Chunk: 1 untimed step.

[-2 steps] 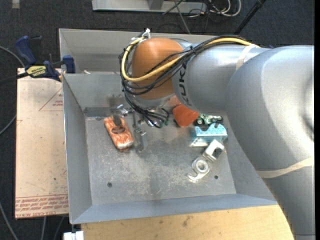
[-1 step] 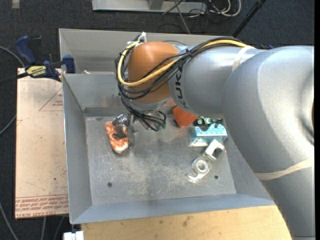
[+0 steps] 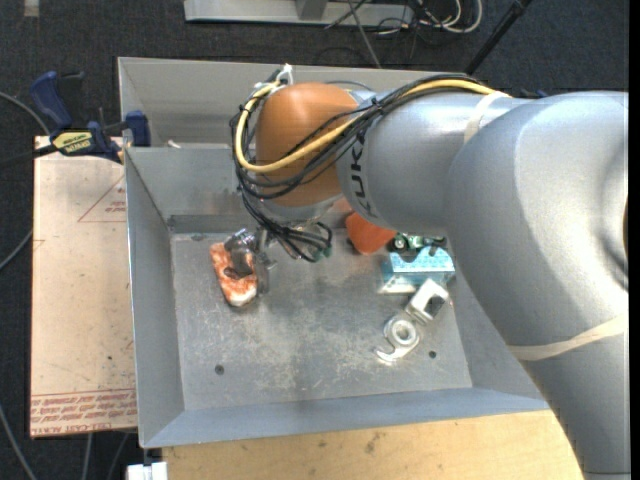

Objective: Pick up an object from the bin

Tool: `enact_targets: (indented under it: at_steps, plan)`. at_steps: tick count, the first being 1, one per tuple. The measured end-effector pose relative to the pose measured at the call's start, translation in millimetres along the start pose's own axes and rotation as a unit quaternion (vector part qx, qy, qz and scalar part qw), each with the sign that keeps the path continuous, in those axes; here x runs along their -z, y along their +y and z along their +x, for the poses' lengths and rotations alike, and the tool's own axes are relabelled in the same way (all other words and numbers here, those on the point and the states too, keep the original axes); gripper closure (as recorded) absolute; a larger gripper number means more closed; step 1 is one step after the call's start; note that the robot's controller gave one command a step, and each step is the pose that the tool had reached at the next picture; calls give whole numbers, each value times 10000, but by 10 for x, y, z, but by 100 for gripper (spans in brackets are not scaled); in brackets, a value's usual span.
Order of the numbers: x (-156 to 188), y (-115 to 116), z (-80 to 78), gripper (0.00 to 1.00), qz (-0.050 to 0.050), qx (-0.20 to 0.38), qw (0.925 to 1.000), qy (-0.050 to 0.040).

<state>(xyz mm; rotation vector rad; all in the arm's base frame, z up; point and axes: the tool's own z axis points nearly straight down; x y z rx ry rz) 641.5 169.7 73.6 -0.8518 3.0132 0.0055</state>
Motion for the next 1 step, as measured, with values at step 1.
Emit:
enact_targets:
  at_steps: [1]
  plan:
    - [500,43,45,100,-7,72,10000,64]
